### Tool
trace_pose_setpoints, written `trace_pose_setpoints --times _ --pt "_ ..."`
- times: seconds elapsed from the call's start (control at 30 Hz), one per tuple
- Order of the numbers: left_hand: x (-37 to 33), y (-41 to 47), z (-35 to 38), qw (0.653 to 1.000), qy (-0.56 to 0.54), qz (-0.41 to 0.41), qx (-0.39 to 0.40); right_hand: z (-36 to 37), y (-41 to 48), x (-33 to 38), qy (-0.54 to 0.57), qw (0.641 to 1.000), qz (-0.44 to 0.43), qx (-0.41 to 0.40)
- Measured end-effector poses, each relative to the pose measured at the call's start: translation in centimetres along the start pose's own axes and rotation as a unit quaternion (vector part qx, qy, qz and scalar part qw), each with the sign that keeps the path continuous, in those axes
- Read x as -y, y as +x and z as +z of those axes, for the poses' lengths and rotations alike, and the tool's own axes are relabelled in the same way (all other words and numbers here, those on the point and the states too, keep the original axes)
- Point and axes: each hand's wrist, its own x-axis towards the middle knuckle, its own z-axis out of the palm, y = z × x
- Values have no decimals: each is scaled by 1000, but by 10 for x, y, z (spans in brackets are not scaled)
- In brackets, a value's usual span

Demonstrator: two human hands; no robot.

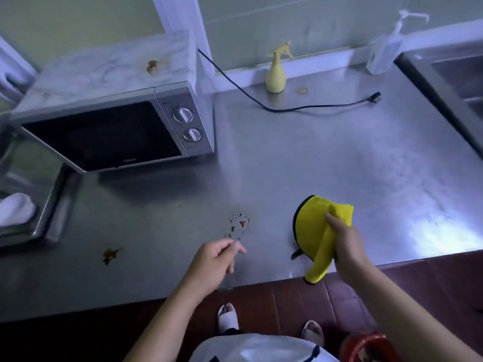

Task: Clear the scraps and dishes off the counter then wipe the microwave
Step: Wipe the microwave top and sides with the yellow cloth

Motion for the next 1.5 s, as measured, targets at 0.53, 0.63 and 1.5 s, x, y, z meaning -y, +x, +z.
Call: trace_pose_setpoints --times 0.53,0.63,1.5 --pt "203 58 -86 905 408 -93 -79 117 41 -91 -305 943 -128 32" --pt "208 61 -88 904 414 -94 -57 144 52 -75 -196 977 -86 -5" --pt "208 66 -94 895 431 -119 -6 219 114 -73 -728 608 -222 226"
